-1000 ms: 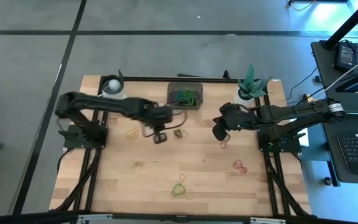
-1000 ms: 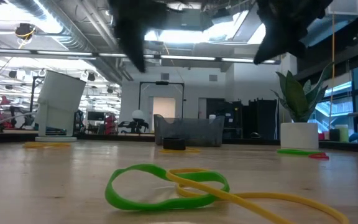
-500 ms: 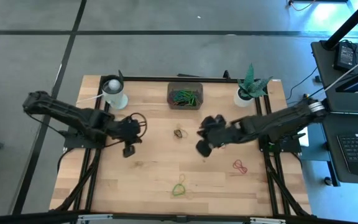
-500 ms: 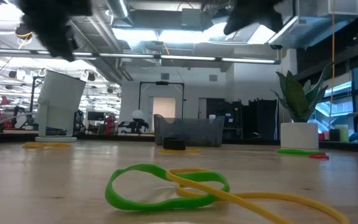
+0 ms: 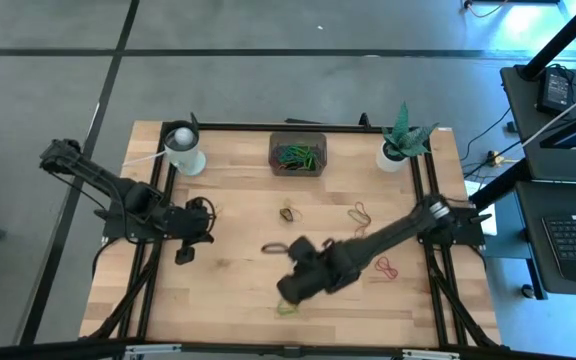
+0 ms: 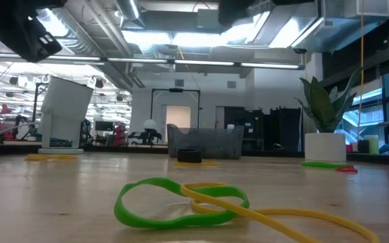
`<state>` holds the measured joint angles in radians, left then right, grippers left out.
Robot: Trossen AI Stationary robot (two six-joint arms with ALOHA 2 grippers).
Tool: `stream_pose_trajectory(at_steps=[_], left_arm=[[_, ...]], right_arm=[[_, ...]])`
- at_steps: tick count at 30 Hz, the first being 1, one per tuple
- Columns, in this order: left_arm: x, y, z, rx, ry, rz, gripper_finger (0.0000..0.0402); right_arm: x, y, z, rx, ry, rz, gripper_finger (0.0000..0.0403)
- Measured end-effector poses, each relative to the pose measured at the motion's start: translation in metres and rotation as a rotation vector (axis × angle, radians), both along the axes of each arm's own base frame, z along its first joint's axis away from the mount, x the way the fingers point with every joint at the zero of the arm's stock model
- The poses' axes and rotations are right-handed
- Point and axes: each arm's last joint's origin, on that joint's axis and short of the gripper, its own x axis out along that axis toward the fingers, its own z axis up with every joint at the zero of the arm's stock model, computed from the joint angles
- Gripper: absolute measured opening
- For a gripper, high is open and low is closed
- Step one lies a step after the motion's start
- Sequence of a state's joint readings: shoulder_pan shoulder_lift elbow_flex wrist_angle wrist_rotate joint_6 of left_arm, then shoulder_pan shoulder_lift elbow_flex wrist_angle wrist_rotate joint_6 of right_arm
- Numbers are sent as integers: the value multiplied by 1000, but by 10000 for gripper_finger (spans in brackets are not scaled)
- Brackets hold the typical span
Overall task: Pick and place rubber bands into bin
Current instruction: Put the yellow rubber band into the bin
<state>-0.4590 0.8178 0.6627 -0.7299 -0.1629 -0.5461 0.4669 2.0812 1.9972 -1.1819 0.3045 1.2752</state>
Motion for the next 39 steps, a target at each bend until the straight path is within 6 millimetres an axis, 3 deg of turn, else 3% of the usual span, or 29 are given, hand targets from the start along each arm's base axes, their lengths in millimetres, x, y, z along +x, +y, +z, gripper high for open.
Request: stream_pose_trajectory(at_steps=[8,15,21,27,39], left_arm=[[-3,-7,-1,4,5,-50,2],[-5,-11,-1,-5,7,-67,2],[-6,-12,-1,-1,2,-71,3],[-6,-12,-1,5,-4,-53,3],[-5,-11,-1,22,-17,-24,2]], right_arm=[[11,61,-41,4,20,105,4],[12,99,-79,24,-5,160,45],[17,106,-105,7,13,175,78],[20,107,-127,-17,49,177,86],[32,92,-131,-41,54,182,84]])
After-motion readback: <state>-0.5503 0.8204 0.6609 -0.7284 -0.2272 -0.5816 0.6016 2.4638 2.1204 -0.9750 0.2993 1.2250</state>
